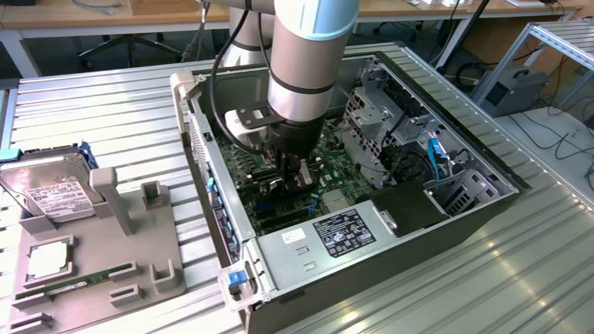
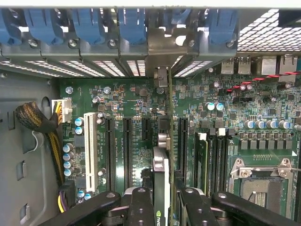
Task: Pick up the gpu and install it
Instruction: 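Insert the gpu into the slot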
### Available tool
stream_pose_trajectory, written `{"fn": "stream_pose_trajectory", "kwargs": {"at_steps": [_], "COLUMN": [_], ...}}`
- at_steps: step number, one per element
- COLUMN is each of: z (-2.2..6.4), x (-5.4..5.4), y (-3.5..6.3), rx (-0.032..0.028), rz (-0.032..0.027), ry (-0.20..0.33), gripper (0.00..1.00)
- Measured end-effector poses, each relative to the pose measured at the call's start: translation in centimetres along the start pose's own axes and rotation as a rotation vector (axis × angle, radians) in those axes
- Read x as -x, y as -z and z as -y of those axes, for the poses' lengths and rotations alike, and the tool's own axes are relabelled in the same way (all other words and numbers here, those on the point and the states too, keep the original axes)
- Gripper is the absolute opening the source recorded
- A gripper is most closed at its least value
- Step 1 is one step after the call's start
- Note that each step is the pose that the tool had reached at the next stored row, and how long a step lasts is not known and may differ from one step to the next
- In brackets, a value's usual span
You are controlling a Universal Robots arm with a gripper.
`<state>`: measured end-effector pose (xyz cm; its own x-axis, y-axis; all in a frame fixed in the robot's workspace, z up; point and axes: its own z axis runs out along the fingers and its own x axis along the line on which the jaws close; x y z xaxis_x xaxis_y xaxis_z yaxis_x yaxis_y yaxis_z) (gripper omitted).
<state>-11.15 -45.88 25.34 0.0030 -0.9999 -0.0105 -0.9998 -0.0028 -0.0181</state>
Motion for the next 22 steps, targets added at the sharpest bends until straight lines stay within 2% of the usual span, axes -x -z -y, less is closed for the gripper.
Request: {"fn": "stream_pose_trajectory", "kwargs": {"at_steps": [9,10,13,16,22], "z": [-0.01,0.00,0.00,0.02,0.02], "x": [0.00,0.00,0.00,0.01,0.01], "y": [0.00,0.00,0.00,0.90,0.97], "rx": [-0.0001,0.0000,0.0000,-0.0001,0.0000], "rz": [0.0000,0.0000,0.0000,0.0000,0.0000], "ry": [0.000,0.000,0.000,0.000,0.000], "gripper": [0.28,0.35,0.35,0.35,0.35]}}
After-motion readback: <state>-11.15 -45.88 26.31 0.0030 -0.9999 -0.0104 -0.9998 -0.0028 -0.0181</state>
